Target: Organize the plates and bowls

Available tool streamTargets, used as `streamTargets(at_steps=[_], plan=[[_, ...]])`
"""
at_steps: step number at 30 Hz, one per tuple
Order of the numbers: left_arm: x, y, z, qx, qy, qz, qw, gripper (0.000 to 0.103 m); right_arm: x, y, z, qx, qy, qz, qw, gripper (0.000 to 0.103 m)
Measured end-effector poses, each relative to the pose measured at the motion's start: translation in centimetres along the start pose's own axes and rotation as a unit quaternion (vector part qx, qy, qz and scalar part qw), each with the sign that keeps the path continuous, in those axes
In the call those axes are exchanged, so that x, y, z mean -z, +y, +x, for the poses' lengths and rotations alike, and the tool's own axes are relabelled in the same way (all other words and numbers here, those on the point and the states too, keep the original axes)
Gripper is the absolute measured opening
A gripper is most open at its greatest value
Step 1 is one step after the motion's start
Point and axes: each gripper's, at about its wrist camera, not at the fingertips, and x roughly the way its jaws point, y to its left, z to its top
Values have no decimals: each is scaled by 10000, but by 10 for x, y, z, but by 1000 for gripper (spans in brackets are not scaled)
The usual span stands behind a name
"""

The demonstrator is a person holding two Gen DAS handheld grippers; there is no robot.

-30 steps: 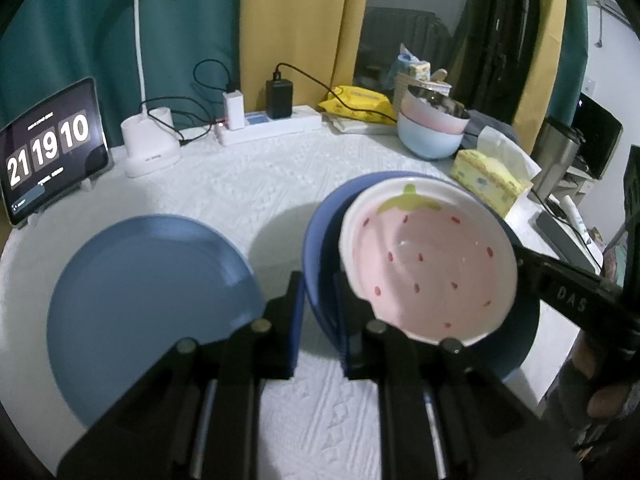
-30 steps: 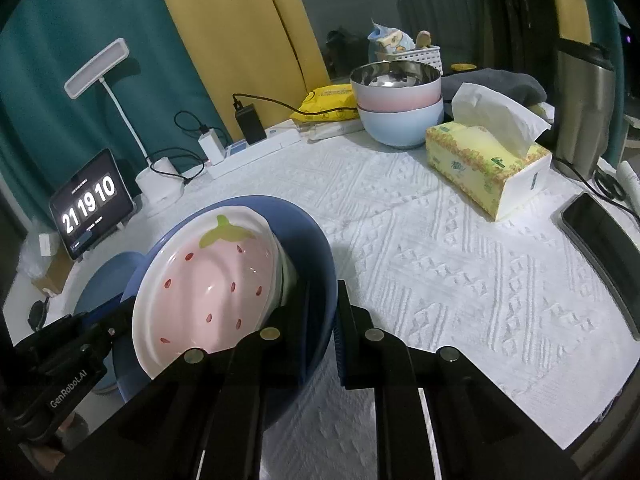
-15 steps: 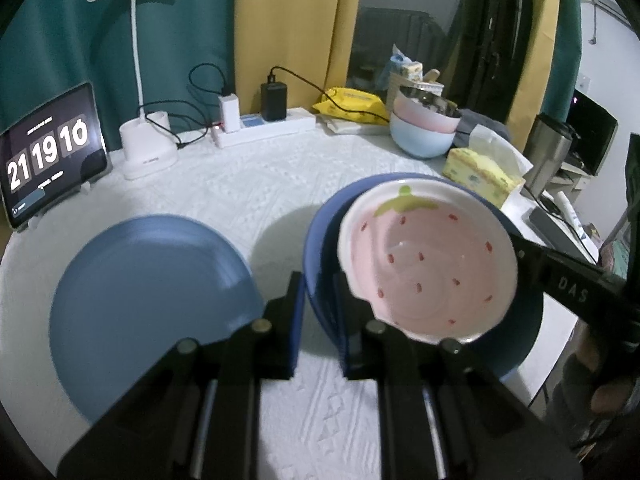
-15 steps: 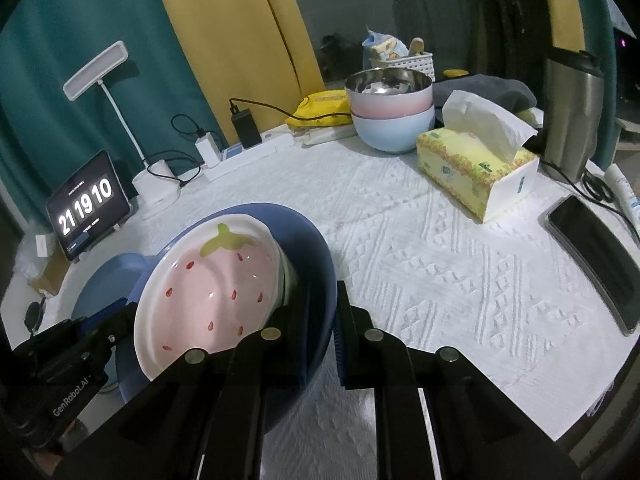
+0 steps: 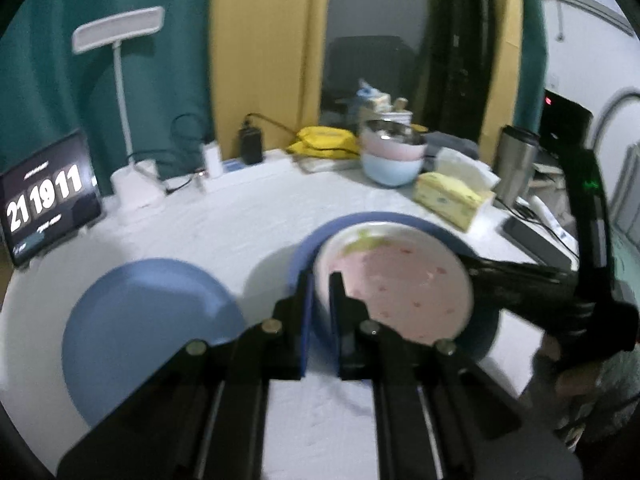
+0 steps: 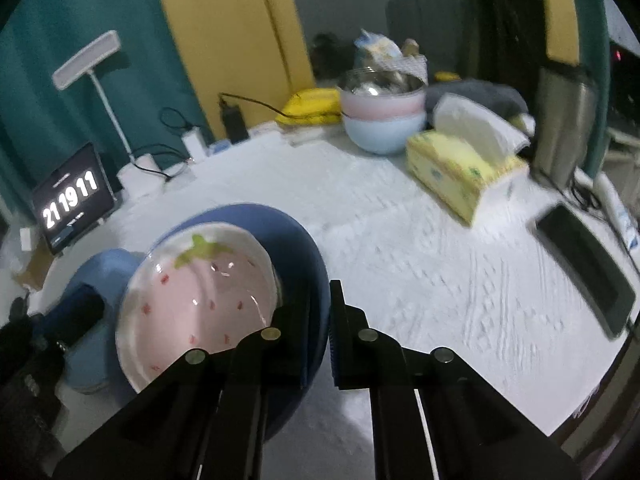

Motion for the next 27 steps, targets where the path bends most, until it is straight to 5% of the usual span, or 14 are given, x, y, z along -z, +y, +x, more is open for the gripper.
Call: streamTargets(at_steps=[9, 16, 22, 27], plan=[[9, 20, 16, 375, 446, -560, 9967, 16, 0, 0, -2, -108, -32, 77, 9999, 11], [13, 23, 28, 197, 714, -727, 9946, 29, 0, -2, 0, -173, -6, 135, 9998, 11], [15, 25, 32, 124, 762, -1041, 9916, 29, 2, 0, 2, -120, -7, 152, 9998, 11], [10, 31, 40, 366, 1118, -1573, 9805, 15, 0, 0, 5, -30, 84, 239, 9997, 11]])
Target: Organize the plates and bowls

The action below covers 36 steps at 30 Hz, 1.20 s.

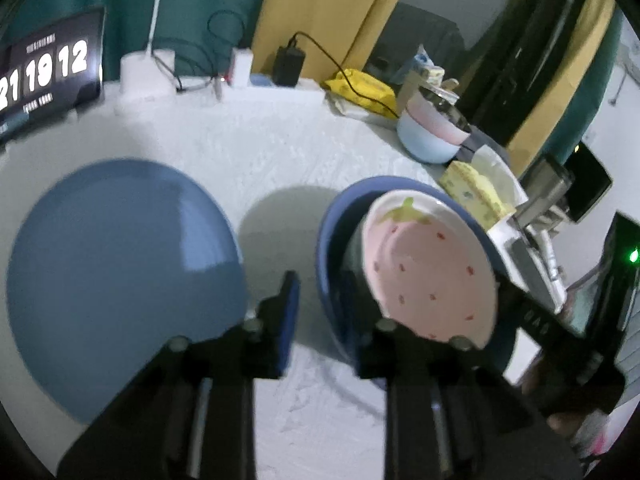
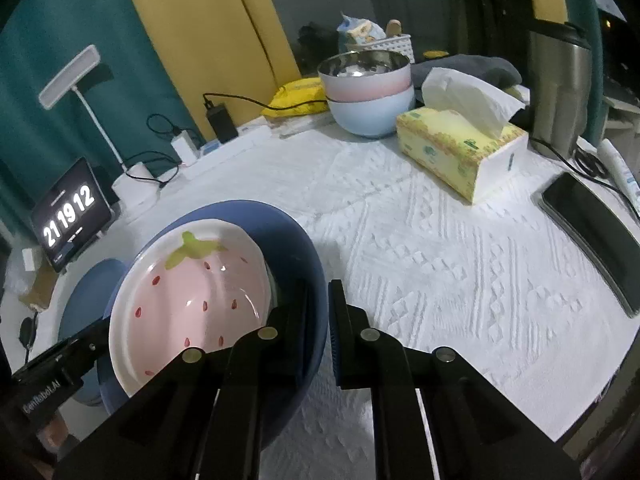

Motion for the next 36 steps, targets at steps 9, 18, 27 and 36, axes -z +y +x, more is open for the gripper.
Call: streamTargets(at_steps=[9, 18, 27, 36], plan=[[-1, -6, -1, -48, 9, -153, 9999, 7, 3, -3, -5, -140, 6, 232, 9996, 10], [4, -12, -6, -56, -149, 30, 9999, 7, 5, -5, -9, -99, 23, 380, 9992, 9], [3, -12, -20, -1, -385, 119, 9992, 7, 3, 0, -21, -93, -52, 445, 9990, 9], [-3, -4, -37, -17, -608, 99, 9981, 7, -3, 17, -32, -137, -127, 364, 9992, 9]])
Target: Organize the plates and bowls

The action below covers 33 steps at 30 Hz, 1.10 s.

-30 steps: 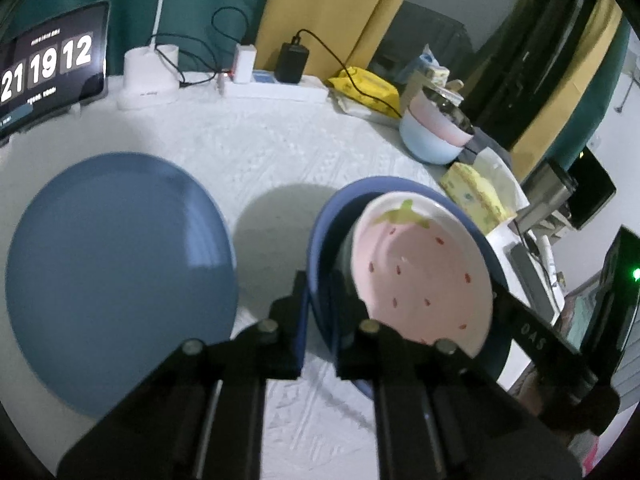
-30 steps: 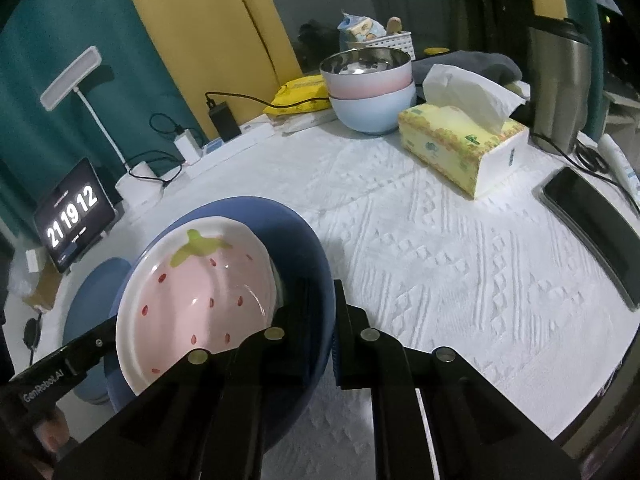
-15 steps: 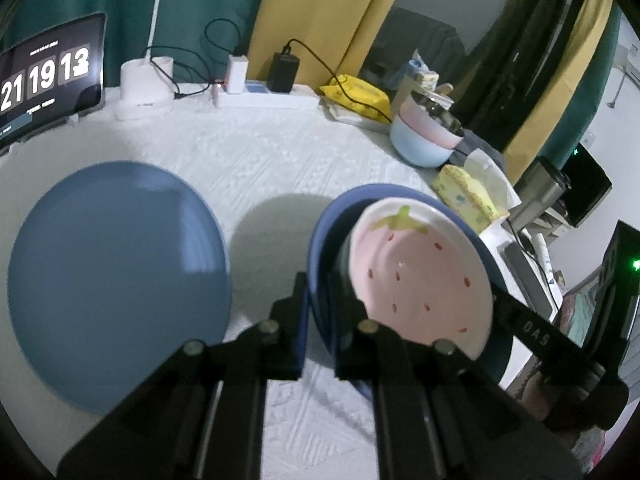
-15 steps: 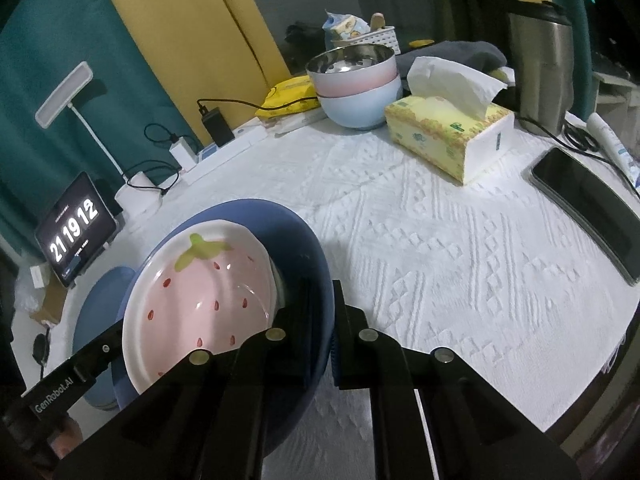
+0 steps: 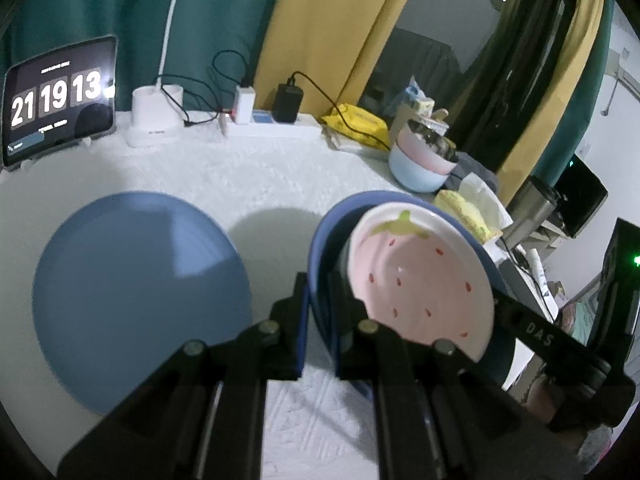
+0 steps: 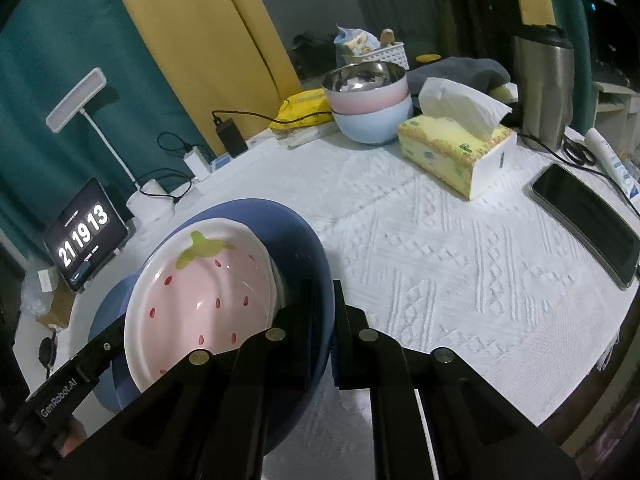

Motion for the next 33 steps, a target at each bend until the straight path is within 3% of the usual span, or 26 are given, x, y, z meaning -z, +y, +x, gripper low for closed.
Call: streamTargets(at_steps=[33], plan=[[-18, 72, -60, -129, -565, -314, 9978, 7, -7, 99, -11, -254, -192, -584, 9978, 9]])
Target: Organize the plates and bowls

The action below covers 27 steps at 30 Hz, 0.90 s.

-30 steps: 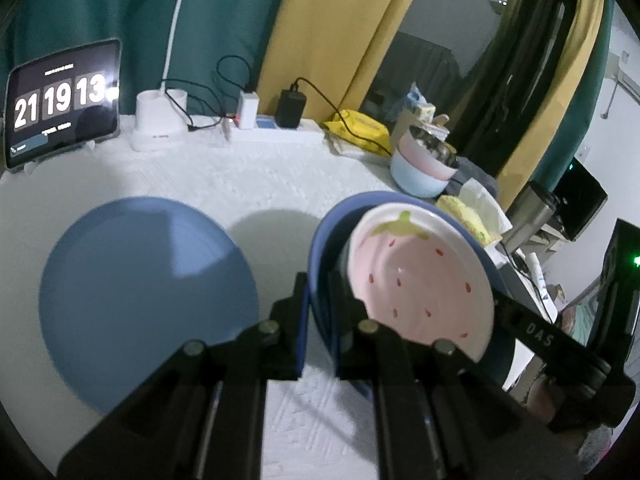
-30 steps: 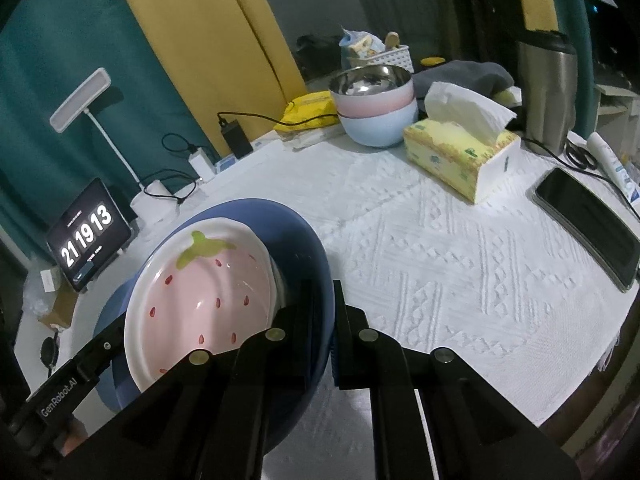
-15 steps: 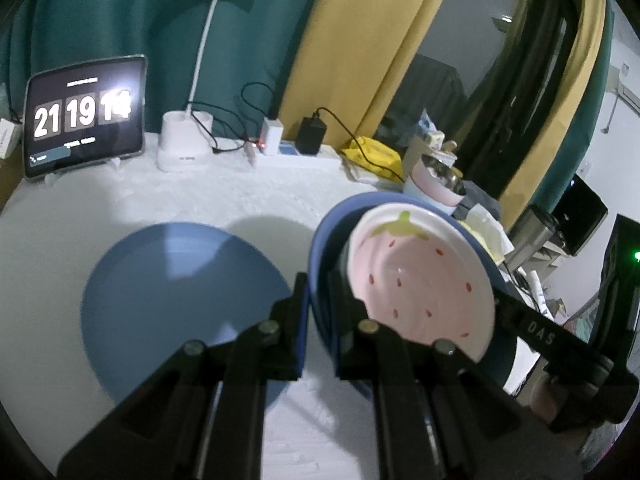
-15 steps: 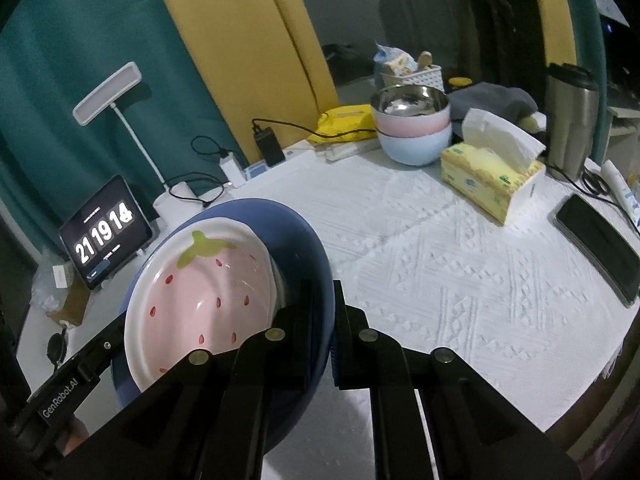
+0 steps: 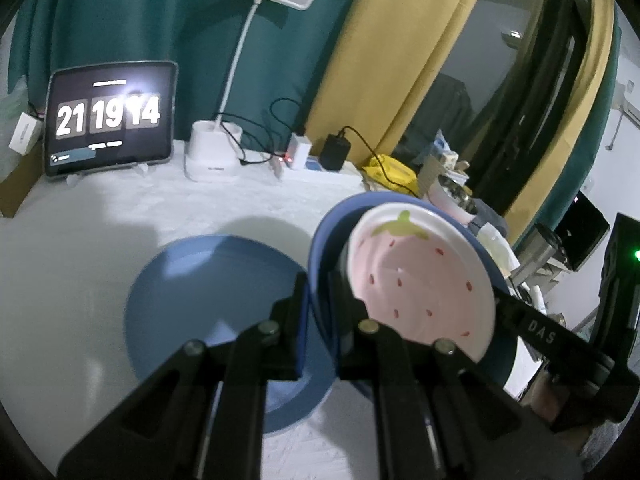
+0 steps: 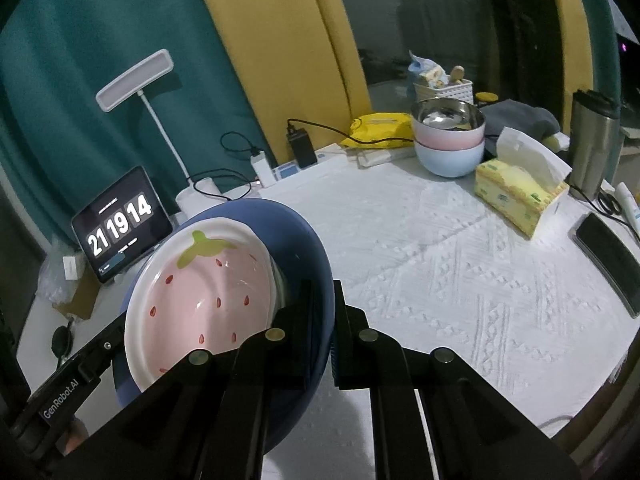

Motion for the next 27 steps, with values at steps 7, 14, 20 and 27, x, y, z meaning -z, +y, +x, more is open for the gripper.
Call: streamTargets(at_steps=[7, 14, 20, 27], plan=[[-2, 22, -8, -68, -34, -129, 9999, 7, 1, 22, 6, -70, 40, -147, 9999, 9], [-4, 42, -12, -127, -51, -258, 9996, 7, 3, 42, 14, -120, 102, -279, 9995, 9], [-4, 61, -11, -213, -22, -403, 9990, 7, 5, 59, 26, -166, 197, -377, 9990, 9], [-2, 81, -7, -326, 16, -546, 9980, 7, 9, 74, 43, -244, 336, -485, 9980, 9]])
